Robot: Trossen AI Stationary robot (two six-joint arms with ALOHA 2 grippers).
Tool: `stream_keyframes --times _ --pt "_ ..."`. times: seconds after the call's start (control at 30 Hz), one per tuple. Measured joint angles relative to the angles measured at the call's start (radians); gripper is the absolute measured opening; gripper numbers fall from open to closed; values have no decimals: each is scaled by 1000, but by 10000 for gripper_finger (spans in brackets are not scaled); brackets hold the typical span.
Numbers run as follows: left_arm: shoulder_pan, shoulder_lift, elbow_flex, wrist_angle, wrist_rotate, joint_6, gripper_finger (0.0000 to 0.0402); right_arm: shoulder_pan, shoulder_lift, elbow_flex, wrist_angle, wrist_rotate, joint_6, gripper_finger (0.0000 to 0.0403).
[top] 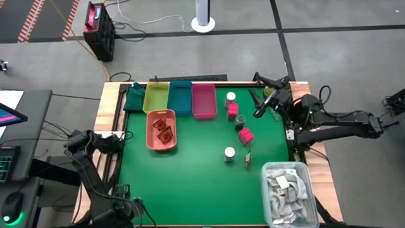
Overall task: Sort spices by type
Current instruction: Put the bottom green seasoning bottle into the yellow bin
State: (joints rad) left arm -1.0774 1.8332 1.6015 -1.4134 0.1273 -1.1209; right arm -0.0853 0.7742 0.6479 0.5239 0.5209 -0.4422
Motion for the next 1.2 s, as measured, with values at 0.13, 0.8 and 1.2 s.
stream_keyframes --times 0.13,0.8,1.2 --pt "-10 0 -46 33 -2 -10 277 0 0 0 3 -6 5 305" --pt "-56 0 -120 68 -5 -20 277 0 0 0 2 -9 8 305" --pt "-63 0 -120 65 -13 -2 240 0 0 0 2 -9 8 305"
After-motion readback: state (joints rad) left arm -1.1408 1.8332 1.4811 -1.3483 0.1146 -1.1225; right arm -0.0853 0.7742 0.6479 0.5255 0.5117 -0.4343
